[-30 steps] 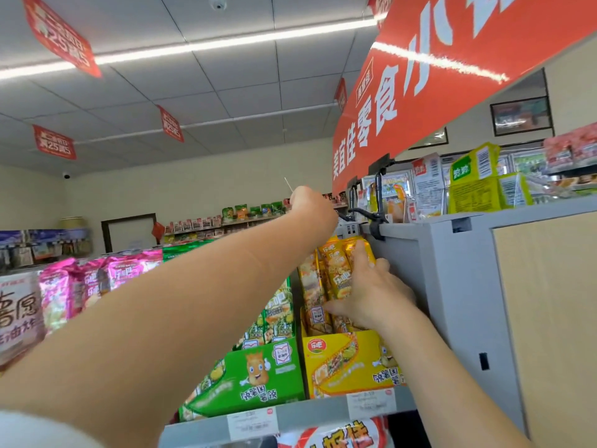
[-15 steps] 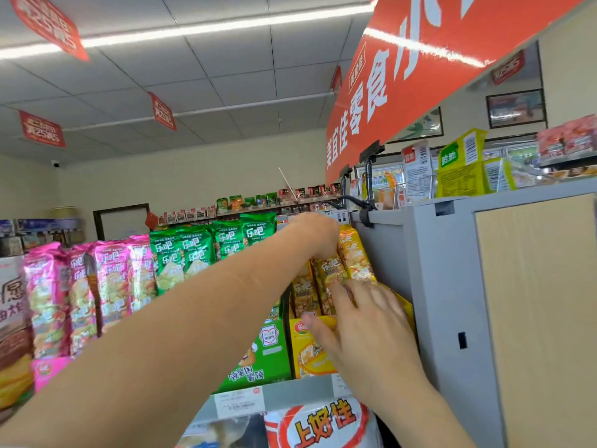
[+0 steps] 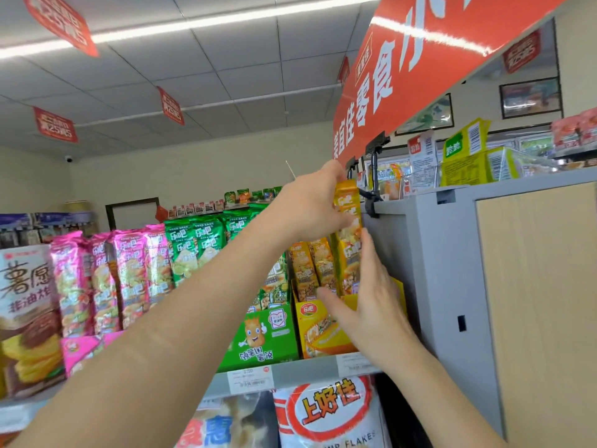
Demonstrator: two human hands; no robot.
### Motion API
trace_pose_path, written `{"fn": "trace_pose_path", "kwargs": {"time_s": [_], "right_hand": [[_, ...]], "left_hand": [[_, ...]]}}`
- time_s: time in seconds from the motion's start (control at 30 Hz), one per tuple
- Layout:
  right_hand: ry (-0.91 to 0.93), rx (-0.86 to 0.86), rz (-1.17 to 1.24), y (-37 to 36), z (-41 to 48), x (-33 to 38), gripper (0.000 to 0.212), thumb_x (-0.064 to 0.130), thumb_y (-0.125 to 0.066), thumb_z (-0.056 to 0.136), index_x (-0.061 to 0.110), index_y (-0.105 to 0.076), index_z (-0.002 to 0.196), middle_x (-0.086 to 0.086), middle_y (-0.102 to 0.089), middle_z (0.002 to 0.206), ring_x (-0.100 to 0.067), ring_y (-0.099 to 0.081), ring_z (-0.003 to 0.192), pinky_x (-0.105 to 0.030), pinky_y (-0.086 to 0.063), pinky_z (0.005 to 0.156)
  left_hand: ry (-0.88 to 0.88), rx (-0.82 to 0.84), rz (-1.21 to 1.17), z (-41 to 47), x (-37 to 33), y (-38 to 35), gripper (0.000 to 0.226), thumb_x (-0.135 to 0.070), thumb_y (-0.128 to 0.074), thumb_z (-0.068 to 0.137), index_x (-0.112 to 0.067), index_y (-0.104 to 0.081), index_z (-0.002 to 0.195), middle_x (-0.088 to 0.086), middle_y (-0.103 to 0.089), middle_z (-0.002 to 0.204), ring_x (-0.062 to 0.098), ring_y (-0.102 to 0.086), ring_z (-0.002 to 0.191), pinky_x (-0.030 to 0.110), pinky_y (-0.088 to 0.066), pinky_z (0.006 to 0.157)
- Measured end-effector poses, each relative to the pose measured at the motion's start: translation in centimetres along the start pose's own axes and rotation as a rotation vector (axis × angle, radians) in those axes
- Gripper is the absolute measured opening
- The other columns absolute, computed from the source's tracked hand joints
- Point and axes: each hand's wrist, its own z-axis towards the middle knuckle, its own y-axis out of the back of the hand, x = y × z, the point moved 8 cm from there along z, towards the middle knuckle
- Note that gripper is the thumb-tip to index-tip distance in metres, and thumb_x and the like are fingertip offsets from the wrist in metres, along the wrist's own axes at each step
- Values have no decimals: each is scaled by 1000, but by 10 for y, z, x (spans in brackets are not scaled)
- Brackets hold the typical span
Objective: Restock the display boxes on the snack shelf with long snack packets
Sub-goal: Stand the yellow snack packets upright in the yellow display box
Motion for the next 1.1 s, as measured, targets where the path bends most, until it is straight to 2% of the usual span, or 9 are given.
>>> {"fn": "trace_pose_path", "kwargs": {"time_s": [0.1, 0.23, 0.33, 0.4, 0.5, 0.63, 0.77, 0.97, 1.1], "right_hand": [[-23, -56, 125, 8, 1, -1, 89, 31, -65, 91, 27, -4, 155, 1, -31, 158, -12, -33, 142, -26, -28, 113], [-7, -55, 161, 14, 5, 9, 67, 30, -59, 95, 24, -26, 152, 3, -48, 147, -11, -45, 135, -39, -39, 111], [14, -62, 247, 19, -1, 24, 59, 40, -56, 94, 26, -36, 147, 6, -54, 140, -11, -51, 128, -45, -44, 105], [38, -76, 315, 23, -13, 38, 54, 47, -57, 93, 33, -38, 142, 13, -55, 135, -6, -53, 124, -43, -47, 101], [52, -77, 403, 23, -40, 57, 51, 57, -53, 89, 50, -35, 136, 27, -53, 128, -4, -54, 121, -34, -48, 97], [17, -48, 430, 15, -76, 61, 40, 55, -45, 91, 52, -38, 130, 26, -58, 119, -4, -58, 111, -22, -49, 87], [-79, -71, 424, 13, -102, 48, 37, 54, -36, 92, 49, -45, 128, 26, -64, 113, -1, -62, 103, -16, -50, 81], [-97, -91, 482, 24, -114, 55, 24, 62, -46, 85, 63, -53, 108, 36, -64, 105, 10, -64, 95, -3, -46, 70], [-104, -123, 523, 32, -117, 57, 24, 59, -44, 89, 59, -59, 108, 31, -68, 100, 11, -65, 89, -3, -47, 66]], "left_hand": [[-95, -248, -130, -29, -2, 26, 42, -22, -71, 87, -25, -47, 120, -2, -66, 95, 22, -63, 81, 38, -53, 78], [-242, -532, -340, -64, -9, 63, 37, -19, -69, 89, -30, -52, 119, -17, -62, 94, 8, -61, 81, 22, -51, 76], [-261, -605, -597, -82, -7, 79, 35, -20, -70, 89, -31, -54, 118, -8, -67, 96, 20, -64, 87, 38, -56, 80], [-244, -639, -757, -92, -2, 83, 35, -19, -71, 88, -21, -56, 120, 4, -69, 96, 28, -65, 84, 41, -57, 69], [-166, -702, -914, -107, 9, 79, 28, -20, -71, 87, -22, -60, 112, 0, -68, 84, 12, -62, 72, 23, -49, 53], [-76, -751, -1027, -122, 18, 63, 14, -33, -72, 80, -22, -65, 83, -9, -64, 67, 3, -55, 58, 18, -44, 53], [71, -757, -1165, -126, 34, 43, 38, -37, -71, 84, -24, -52, 53, 1, -49, 60, 20, -41, 62, 35, -35, 62], [101, -714, -1257, -129, 38, 24, 32, -35, -69, 85, -24, -57, 57, 0, -49, 62, 15, -41, 61, 35, -34, 62], [62, -503, -1268, -130, 21, 5, 19, -35, -77, 76, -25, -63, 84, -3, -65, 74, 12, -59, 61, 28, -51, 57]]}}
